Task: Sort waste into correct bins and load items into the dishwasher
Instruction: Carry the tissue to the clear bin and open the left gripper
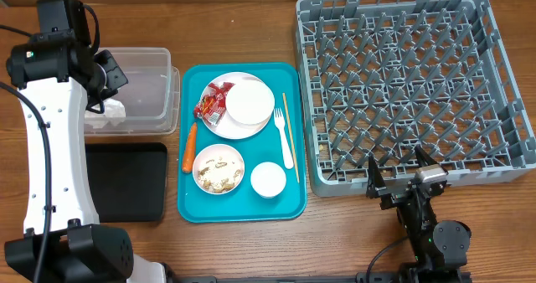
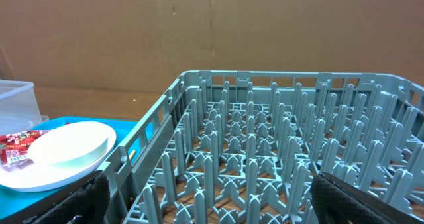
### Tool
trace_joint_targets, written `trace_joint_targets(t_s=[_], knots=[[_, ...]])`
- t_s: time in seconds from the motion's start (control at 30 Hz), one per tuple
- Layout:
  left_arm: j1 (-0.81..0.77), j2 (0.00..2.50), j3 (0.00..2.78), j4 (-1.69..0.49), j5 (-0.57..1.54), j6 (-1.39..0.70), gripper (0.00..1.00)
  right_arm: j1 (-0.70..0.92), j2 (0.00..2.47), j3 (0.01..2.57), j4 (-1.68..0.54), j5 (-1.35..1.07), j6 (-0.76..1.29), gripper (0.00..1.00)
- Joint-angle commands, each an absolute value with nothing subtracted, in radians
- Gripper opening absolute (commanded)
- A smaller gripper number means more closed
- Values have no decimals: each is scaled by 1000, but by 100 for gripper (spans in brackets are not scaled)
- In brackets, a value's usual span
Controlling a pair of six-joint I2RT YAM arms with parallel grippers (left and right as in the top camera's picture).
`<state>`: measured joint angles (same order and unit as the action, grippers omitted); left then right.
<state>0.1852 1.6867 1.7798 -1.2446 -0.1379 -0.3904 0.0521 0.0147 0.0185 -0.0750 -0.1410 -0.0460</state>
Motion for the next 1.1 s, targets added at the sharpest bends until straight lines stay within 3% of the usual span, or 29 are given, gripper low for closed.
trace_joint_targets(t_s=[0.0, 0.4, 0.6, 0.9, 1.07], knots=[[191, 1703, 1794, -1232, -187, -404, 4, 47, 6, 8, -70, -132, -49, 100], [191, 1882, 1794, -1150, -179, -390, 4, 47, 6, 8, -70, -132, -49, 100], [191, 1911, 1794, -1060, -17, -283, 4, 47, 6, 8, -70, -132, -49, 100], [191, 1925, 1793, -1079, -10, -280, 10, 47, 6, 8, -70, -132, -49, 100], [191, 1972, 1792, -1076, -10, -280, 20, 47, 6, 8, -70, -132, -49, 100]])
